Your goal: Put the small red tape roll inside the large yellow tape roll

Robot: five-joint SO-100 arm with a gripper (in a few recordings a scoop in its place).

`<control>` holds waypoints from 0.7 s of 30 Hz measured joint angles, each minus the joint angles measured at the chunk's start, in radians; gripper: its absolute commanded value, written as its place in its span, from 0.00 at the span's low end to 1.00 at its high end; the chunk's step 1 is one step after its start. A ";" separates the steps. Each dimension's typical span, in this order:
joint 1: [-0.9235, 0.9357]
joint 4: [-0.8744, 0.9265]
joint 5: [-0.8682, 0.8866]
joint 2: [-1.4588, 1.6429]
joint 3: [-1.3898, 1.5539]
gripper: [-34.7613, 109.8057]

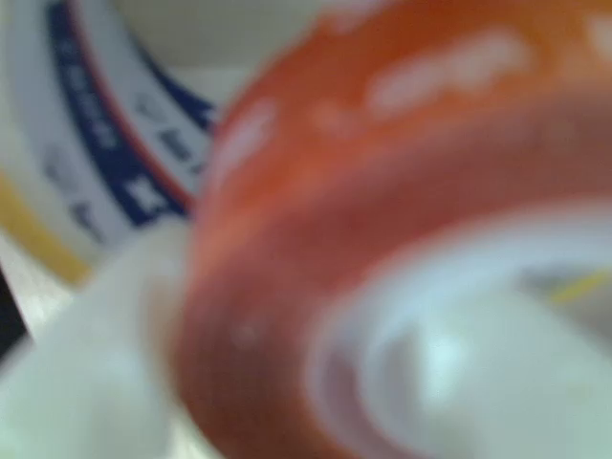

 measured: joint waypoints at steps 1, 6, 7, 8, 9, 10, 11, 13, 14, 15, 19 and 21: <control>0.002 0.003 0.000 -0.002 0.005 0.29; 0.003 -0.002 0.000 0.002 0.028 0.41; 0.003 0.002 0.000 -0.002 0.031 0.43; 0.005 -0.002 0.000 0.000 0.031 0.43; 0.008 -0.002 0.000 0.002 0.031 0.43; 0.008 -0.002 0.000 0.000 0.032 0.43; 0.006 -0.002 0.000 0.000 0.032 0.43; 0.003 -0.002 0.000 0.000 0.032 0.43; 0.003 -0.002 0.000 0.000 0.032 0.43; 0.008 0.002 0.000 0.005 0.032 0.43; 0.035 0.069 0.000 0.077 -0.012 0.43; 0.038 0.114 0.000 0.166 -0.051 0.42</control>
